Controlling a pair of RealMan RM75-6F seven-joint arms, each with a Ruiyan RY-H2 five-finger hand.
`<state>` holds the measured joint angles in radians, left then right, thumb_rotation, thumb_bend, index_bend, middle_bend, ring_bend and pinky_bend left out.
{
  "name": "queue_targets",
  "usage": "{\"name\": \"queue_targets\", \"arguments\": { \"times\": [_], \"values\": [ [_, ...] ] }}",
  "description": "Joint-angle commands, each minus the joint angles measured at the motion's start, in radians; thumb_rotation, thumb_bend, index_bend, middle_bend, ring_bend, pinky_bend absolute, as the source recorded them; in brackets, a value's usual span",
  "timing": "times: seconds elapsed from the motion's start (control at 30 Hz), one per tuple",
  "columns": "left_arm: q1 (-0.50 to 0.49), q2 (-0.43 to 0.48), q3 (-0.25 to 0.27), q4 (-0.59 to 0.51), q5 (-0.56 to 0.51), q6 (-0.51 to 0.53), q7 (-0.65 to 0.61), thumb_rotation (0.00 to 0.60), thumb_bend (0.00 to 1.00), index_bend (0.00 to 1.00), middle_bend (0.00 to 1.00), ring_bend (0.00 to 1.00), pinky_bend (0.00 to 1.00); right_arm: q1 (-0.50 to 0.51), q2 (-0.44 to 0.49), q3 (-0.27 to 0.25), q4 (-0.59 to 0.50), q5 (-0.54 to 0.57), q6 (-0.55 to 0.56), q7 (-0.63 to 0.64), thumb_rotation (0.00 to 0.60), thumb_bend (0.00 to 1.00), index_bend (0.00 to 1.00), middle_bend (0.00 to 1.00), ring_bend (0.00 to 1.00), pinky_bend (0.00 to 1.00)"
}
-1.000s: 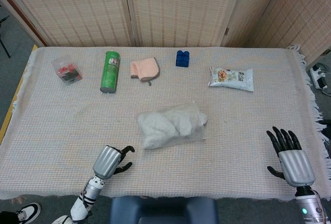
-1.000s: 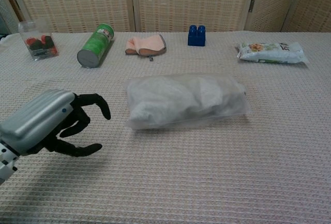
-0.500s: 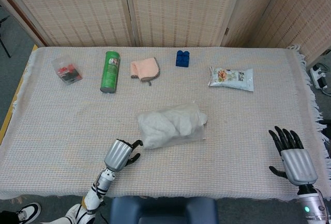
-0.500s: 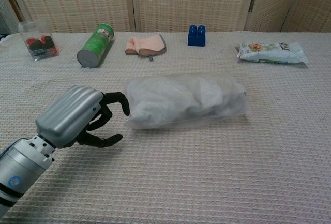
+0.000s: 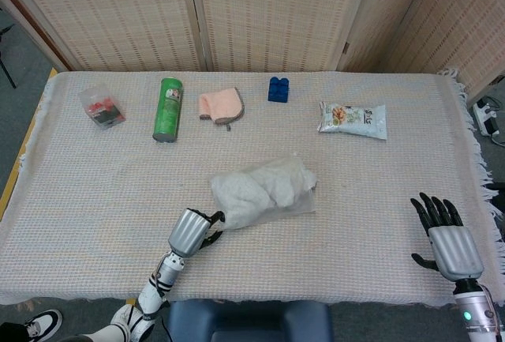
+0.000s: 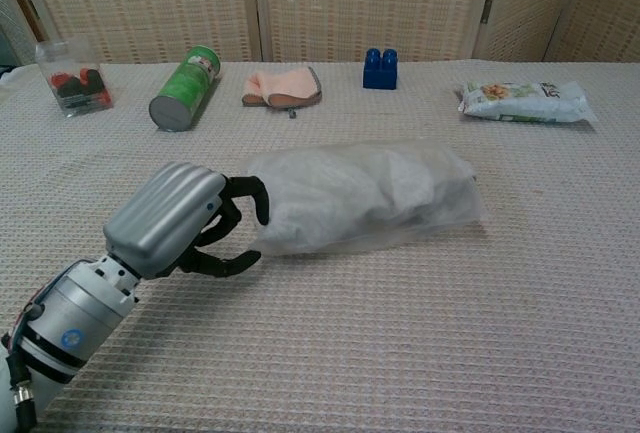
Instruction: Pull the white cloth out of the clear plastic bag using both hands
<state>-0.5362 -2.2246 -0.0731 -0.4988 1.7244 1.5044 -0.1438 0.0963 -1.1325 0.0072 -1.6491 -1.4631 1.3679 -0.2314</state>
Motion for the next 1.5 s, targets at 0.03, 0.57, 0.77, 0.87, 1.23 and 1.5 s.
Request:
{"name": "queue_targets", "arguments": {
  "times": [0.03, 0.57, 0.77, 0.87, 1.23, 1.5],
  "values": [
    [-0.011, -0.014, 0.002, 0.02, -0.011, -0.003, -0.015, 0.6, 0.29, 0.55, 1.0, 1.0, 1.0, 0.002, -0.001, 0.002, 0.001, 0.008, -0.006, -0.002, 0.6, 0.05, 0.0, 0.0, 0.0, 0.0],
    [-0.037, -0.031, 0.012, 0.05, -0.051, 0.001, -0.053, 0.6, 0.68, 0.7, 1.0, 1.0, 1.0, 0.016, -0.016, 0.005, 0.006, 0.044, -0.043, -0.037, 0.6, 0.05, 0.0, 0.0, 0.0, 0.0],
    [-0.027, 0.005, 0.027, 0.01, -0.052, 0.019, -0.059, 0.6, 0.68, 0.71, 1.0, 1.0, 1.0, 0.051, -0.046, 0.025, 0.049, 0.053, -0.084, -0.001, 0.6, 0.05, 0.0, 0.0, 0.0, 0.0],
    [-0.019, 0.032, 0.037, -0.027, -0.049, 0.033, -0.05, 0.6, 0.68, 0.71, 1.0, 1.0, 1.0, 0.104, -0.08, 0.052, 0.105, 0.048, -0.139, 0.045, 0.6, 0.06, 0.0, 0.0, 0.0, 0.0],
    [-0.01, 0.099, 0.047, -0.139, -0.052, 0.036, 0.007, 0.6, 0.68, 0.72, 1.0, 1.0, 1.0, 0.297, -0.247, 0.149, 0.291, 0.046, -0.284, 0.158, 0.6, 0.25, 0.29, 0.0, 0.0, 0.0],
    [-0.008, 0.126, 0.047, -0.176, -0.053, 0.039, 0.024, 0.6, 0.68, 0.72, 1.0, 1.0, 1.0, 0.406, -0.373, 0.193, 0.362, 0.115, -0.379, 0.13, 0.6, 0.29, 0.32, 0.0, 0.0, 0.0]
  ]
}}
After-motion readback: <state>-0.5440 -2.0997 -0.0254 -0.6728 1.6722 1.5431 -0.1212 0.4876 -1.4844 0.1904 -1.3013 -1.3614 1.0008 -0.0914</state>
